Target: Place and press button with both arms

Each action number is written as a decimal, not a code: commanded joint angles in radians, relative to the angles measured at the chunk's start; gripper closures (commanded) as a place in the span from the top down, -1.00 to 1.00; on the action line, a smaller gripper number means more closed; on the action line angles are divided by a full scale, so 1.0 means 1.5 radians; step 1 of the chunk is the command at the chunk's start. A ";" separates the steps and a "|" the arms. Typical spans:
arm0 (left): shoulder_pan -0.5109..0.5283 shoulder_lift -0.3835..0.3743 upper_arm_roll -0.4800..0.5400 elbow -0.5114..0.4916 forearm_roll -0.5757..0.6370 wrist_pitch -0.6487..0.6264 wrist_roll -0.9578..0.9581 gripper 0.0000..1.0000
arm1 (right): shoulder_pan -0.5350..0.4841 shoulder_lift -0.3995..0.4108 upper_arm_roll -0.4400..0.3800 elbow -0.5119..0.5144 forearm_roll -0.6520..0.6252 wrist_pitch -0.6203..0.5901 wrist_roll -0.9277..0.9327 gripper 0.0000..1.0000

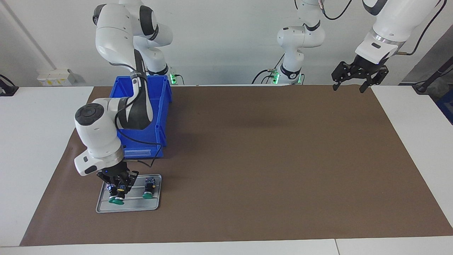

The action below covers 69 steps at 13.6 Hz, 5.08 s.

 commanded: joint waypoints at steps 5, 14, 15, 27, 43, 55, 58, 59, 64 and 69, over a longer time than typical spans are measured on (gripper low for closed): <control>0.008 -0.019 -0.004 -0.023 -0.003 0.007 0.006 1.00 | 0.185 -0.050 -0.002 -0.047 -0.049 -0.058 0.709 -1.00; 0.008 -0.019 -0.004 -0.023 -0.003 0.007 0.006 1.00 | 0.371 0.032 0.002 -0.074 -0.111 -0.029 1.172 -1.00; 0.008 -0.019 -0.004 -0.023 -0.003 0.007 0.007 1.00 | 0.378 0.037 0.002 -0.080 -0.111 -0.027 1.176 -1.00; 0.008 -0.019 -0.004 -0.023 -0.003 0.007 0.006 1.00 | 0.406 0.010 0.002 -0.203 -0.128 0.070 1.066 1.00; -0.075 -0.019 -0.014 -0.038 -0.003 0.056 0.290 0.77 | 0.002 -0.316 0.003 -0.213 -0.022 -0.168 -0.105 1.00; -0.205 -0.007 -0.015 -0.183 -0.008 0.241 0.646 0.77 | -0.108 -0.375 0.004 -0.165 -0.010 -0.348 -0.507 1.00; -0.244 0.044 -0.014 -0.195 -0.008 0.308 0.639 0.69 | -0.108 -0.376 0.004 -0.165 -0.011 -0.360 -0.510 1.00; -0.255 0.059 -0.014 -0.197 -0.008 0.327 0.637 0.69 | -0.108 -0.376 0.006 -0.163 -0.020 -0.362 -0.510 1.00; -0.302 0.084 -0.014 -0.255 -0.008 0.443 0.574 0.62 | -0.100 -0.380 0.006 -0.155 -0.029 -0.375 -0.511 1.00; -0.360 0.157 -0.012 -0.247 -0.003 0.482 0.496 0.60 | -0.100 -0.380 0.006 -0.156 -0.029 -0.371 -0.509 1.00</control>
